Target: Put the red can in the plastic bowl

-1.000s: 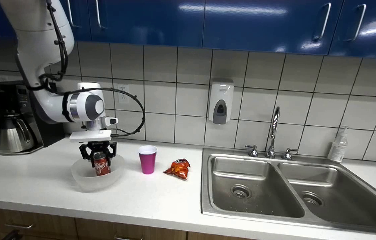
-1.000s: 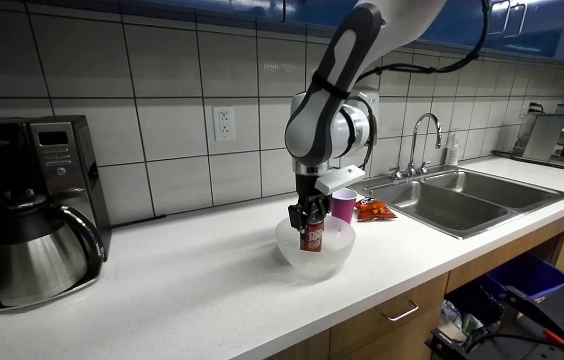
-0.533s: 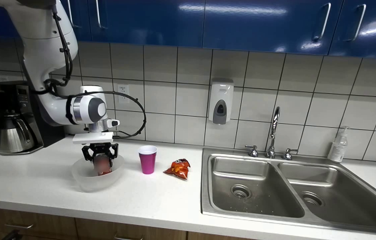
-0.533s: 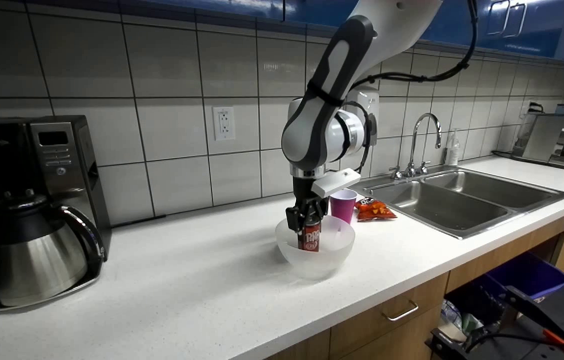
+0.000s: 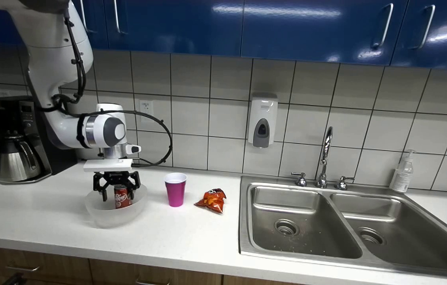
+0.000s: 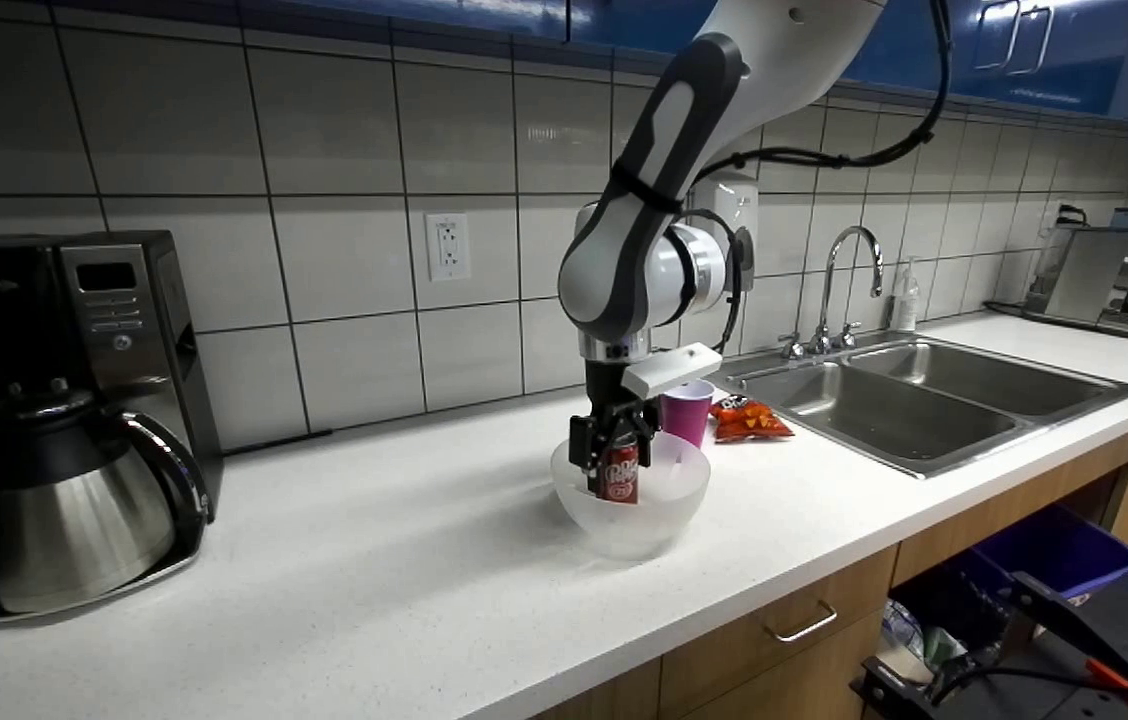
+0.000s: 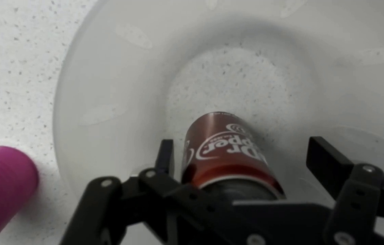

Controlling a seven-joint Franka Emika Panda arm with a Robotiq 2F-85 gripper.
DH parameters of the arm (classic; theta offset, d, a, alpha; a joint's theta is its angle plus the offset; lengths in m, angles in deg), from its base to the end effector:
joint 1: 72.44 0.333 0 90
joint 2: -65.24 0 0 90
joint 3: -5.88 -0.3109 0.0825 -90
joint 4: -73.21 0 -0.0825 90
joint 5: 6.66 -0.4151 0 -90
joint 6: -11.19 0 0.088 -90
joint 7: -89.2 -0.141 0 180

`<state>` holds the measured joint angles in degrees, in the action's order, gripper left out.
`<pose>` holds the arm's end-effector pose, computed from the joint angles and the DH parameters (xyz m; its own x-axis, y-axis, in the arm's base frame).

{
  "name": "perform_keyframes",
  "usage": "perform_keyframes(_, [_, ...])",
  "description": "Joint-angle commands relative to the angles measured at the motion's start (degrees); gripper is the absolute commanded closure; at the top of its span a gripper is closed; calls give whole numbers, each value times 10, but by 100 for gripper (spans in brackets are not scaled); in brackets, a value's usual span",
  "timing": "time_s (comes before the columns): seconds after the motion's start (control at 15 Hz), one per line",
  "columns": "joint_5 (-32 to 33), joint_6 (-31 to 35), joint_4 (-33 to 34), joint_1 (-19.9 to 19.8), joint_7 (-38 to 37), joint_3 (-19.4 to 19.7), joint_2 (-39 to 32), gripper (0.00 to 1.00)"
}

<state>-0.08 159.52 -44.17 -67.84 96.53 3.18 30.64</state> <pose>0.5862 0.0774 0.0685 0.9384 0.3392 -0.0661 0.3411 -0.9398 0.0190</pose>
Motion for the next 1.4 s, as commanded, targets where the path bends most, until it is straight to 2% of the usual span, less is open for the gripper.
perform_keyframes(0.0, [-26,-36,-47,-20,16,-27,81,0])
perform_keyframes(0.73, [-70,-35,-188,-25,18,-21,276,0])
perform_keyframes(1.13, [-103,-35,-276,-39,11,9,369,0])
perform_keyframes(1.27, [-112,-38,-302,-46,15,24,391,0])
perform_keyframes(1.33, [-97,-25,-265,-35,2,17,347,0])
